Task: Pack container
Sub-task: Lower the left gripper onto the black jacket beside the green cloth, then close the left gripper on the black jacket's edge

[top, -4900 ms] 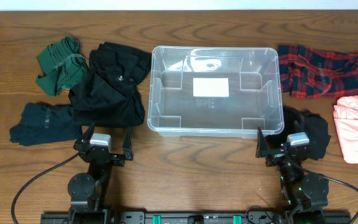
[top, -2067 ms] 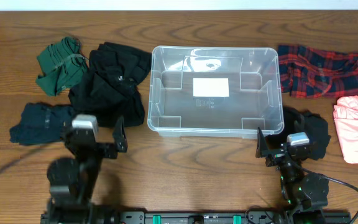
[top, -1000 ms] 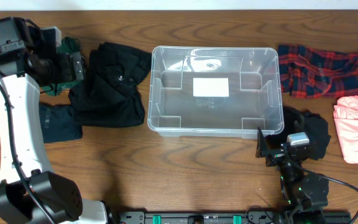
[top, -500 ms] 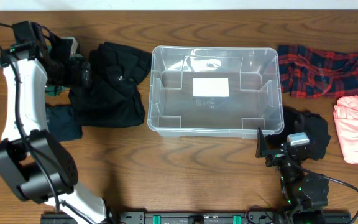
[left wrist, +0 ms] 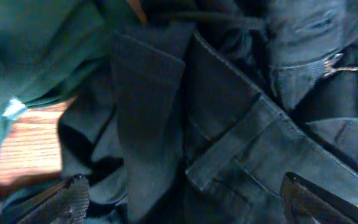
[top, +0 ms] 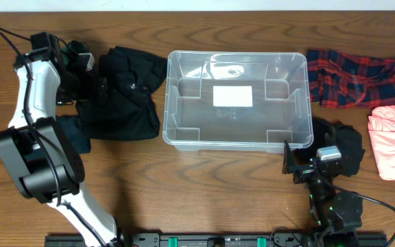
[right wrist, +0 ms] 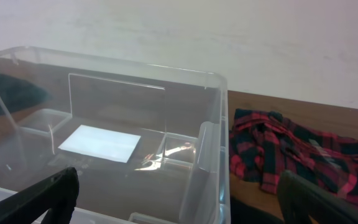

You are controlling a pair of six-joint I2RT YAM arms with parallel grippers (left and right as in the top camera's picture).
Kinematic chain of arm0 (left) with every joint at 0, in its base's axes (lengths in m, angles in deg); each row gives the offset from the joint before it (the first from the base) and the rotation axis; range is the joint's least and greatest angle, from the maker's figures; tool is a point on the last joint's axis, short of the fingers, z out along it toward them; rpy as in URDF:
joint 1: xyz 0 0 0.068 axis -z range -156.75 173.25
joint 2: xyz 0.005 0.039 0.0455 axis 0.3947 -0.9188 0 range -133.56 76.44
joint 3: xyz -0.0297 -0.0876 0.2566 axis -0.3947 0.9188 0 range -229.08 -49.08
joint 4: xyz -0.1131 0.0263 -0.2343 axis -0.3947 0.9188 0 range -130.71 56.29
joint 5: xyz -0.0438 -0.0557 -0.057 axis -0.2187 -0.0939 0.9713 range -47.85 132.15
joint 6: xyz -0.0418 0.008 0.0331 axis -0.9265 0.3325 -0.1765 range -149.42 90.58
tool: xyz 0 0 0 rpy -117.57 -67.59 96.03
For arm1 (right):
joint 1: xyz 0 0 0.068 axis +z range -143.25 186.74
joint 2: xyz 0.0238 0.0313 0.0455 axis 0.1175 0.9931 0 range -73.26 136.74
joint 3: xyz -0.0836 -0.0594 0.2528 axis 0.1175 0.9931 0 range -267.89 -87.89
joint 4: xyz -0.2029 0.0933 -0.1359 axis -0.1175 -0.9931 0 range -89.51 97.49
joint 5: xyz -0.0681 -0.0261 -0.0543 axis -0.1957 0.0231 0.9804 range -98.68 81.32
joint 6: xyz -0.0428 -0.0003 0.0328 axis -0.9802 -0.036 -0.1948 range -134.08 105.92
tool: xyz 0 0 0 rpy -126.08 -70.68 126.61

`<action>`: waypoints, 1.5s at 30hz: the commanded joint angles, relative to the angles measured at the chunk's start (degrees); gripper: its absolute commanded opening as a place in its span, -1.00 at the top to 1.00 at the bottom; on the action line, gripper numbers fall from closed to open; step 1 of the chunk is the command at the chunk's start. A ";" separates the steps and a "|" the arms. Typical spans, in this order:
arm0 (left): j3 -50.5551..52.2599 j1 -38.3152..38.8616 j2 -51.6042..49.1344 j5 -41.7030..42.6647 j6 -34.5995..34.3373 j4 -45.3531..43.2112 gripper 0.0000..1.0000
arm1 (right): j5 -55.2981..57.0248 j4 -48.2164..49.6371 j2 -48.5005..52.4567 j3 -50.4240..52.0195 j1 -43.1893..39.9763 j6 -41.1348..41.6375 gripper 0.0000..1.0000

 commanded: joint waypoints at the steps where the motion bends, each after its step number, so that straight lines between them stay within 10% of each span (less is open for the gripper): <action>1: -0.31 0.33 -1.01 0.55 0.74 0.13 -0.96 | -0.42 -0.20 -0.31 0.09 -0.52 -0.70 -0.98; 45: -0.17 0.33 -1.01 0.57 0.33 -4.26 -0.96 | -0.42 -0.20 -0.31 0.09 -0.52 -0.70 -0.98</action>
